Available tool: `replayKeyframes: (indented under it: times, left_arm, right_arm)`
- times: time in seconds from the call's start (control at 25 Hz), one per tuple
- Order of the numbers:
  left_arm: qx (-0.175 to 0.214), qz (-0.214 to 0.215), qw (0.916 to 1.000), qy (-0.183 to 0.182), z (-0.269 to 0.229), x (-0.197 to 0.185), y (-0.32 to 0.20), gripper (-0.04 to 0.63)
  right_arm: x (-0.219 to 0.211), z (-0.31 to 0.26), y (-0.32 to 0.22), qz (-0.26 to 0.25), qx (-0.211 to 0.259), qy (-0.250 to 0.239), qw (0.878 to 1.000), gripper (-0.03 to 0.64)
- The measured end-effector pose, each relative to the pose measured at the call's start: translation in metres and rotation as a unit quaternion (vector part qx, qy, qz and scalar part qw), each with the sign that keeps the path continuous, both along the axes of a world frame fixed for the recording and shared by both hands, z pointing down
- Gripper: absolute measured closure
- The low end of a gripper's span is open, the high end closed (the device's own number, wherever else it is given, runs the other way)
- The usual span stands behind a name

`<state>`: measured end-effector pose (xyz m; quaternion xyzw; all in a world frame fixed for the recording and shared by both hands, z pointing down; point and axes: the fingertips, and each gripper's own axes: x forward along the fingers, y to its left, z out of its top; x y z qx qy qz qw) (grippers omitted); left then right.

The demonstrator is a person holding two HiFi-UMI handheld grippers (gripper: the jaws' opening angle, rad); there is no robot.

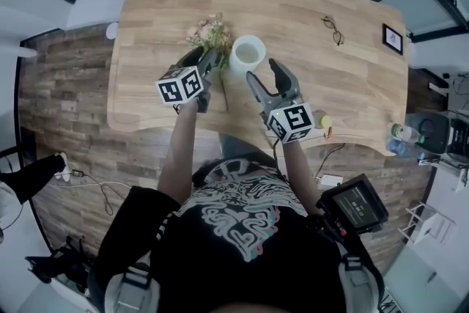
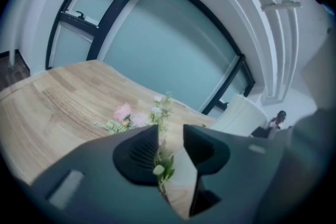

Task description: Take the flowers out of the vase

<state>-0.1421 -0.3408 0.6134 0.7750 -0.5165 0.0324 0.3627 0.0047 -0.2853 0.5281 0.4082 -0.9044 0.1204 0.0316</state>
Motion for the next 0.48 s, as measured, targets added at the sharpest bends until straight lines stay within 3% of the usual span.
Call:
replayKeyframes:
  times: [0.12,0.32,0.36,0.48]
  left_arm:
    - [0.031,0.011,0.9990,-0.031,-0.020,0.000,0.016,0.594]
    - [0.081,0.051,0.9933,-0.064,-0.058,0.015,0.047,0.606]
    - [0.094,0.057,0.9910,-0.076,-0.066,0.018,0.052,0.606]
    - [0.135,0.062,0.9824,-0.113,-0.090,0.023,0.068,0.606]
  right_arm:
    - [0.002,-0.005,0.011,0.014,0.011,0.024,1.000,0.340]
    - [0.002,-0.022,0.033,0.024,0.025,0.031,0.999,0.345]
    - [0.003,-0.027,0.037,0.028,0.032,0.036,0.998,0.374]
    - [0.003,-0.035,0.048,0.034,0.059,0.069,0.995,0.542]
